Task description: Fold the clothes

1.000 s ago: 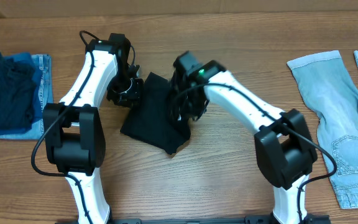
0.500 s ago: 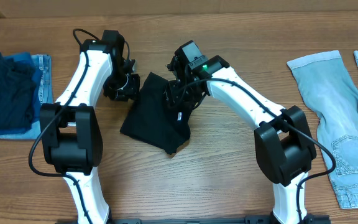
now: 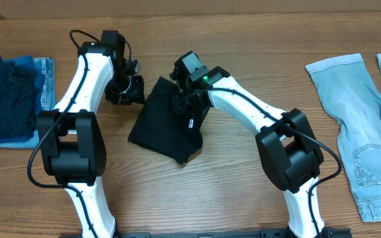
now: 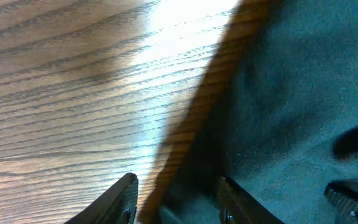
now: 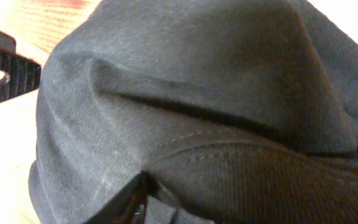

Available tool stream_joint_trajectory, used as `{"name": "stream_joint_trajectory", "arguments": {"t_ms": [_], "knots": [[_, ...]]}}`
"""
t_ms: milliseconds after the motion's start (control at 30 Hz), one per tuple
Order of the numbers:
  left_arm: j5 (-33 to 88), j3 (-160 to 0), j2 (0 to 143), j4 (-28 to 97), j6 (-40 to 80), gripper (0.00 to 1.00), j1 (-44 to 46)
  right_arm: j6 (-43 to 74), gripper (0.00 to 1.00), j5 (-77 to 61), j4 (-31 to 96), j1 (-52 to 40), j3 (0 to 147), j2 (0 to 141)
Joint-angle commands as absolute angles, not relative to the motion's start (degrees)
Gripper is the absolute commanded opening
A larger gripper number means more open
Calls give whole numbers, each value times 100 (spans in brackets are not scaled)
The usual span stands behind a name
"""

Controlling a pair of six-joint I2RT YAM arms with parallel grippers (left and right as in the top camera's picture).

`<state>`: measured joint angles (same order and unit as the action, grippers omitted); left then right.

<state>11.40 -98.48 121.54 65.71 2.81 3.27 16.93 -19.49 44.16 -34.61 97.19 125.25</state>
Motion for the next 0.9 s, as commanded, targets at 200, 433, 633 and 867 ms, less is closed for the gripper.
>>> {"name": "stream_joint_trajectory", "arguments": {"t_ms": [200,433,633,867], "knots": [[1203,-9854,11946,6560,209,47,301,1826,4,-2108,5358,-3100,9824,12060],[1219,-9854,11946,6611,211,47,301,1828,9,-1800,5881,-3055,9821,12046],[2985,-9854,11946,6388,-119,45,325,1831,11,-1653,5859,-3111,9821,12053],[2661,-9852,11961,5999,-217,45,762,1831,11,-1653,5909,-3111,9821,12053]]}}
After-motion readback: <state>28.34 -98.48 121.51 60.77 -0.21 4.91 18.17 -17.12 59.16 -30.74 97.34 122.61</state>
